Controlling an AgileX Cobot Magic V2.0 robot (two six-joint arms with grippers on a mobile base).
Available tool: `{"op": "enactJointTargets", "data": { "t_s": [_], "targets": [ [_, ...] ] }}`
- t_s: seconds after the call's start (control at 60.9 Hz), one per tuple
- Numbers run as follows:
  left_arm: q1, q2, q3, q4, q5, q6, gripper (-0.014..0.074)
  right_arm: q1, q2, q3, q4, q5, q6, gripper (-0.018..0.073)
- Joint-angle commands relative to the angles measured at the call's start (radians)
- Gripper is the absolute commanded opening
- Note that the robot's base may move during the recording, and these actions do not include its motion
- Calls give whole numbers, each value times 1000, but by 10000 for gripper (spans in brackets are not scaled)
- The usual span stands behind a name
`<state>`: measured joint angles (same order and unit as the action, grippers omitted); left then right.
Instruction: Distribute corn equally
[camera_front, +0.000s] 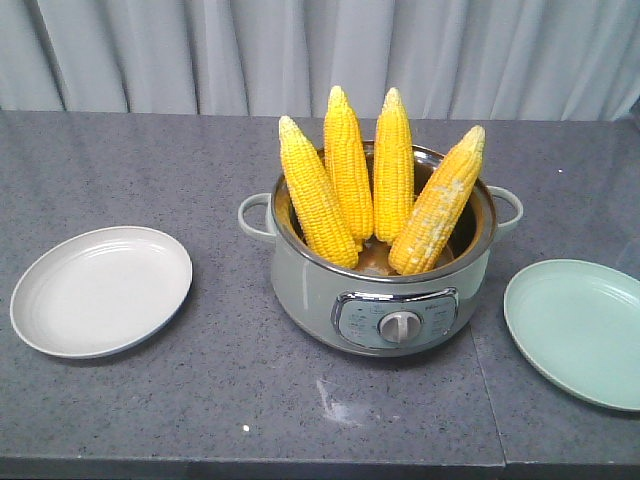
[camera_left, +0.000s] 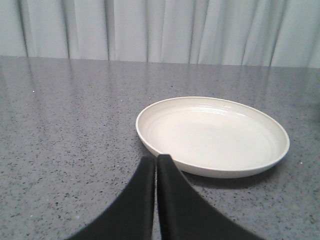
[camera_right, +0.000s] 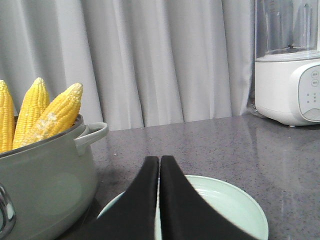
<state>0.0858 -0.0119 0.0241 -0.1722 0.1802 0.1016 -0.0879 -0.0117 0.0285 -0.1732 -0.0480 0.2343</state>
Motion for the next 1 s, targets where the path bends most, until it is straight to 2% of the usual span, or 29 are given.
{"op": "enactJointTargets", "data": {
  "t_s": [0.0, 0.148, 0.246, 0.361, 0.477, 0.526, 0.756, 0.854, 0.937, 0.986],
  "targets": [
    [-3, -5, -29, -3, -76, 6, -6, -6, -6, 18, -5, -76, -1, -2],
    [-3, -5, -29, -16, -77, 1, -6, -6, -6, 18, -4, -81, 5, -2],
    [-3, -5, -29, -80, -79, -29, -6, -6, -6, 18, 20, -83, 44, -2],
    [-3, -5, -29, -145, -109, -67, -6, -6, -6, 18, 52, -100, 135, -2],
    [-3, -5, -29, -251, -161, -148, -6, -6, -6, 18, 116, -103, 277, -2],
    [-3, -5, -29, -279, -180, -164, -6, -6, -6, 18, 130, -103, 305, -2],
    [-3, -5, -29, -284, -271, -167, -6, -6, -6, 18, 130, -98, 315, -2],
    [-3, -5, -29, -284, -313, -195, -6, -6, -6, 18, 130, -98, 315, -2],
    [-3, -5, -30, -284, -345, -262, -6, -6, -6, 16, 130, -100, 315, -2],
    [-3, -5, -36, -284, -353, -341, -6, -6, -6, 7, 130, -100, 319, -2]
  ]
}}
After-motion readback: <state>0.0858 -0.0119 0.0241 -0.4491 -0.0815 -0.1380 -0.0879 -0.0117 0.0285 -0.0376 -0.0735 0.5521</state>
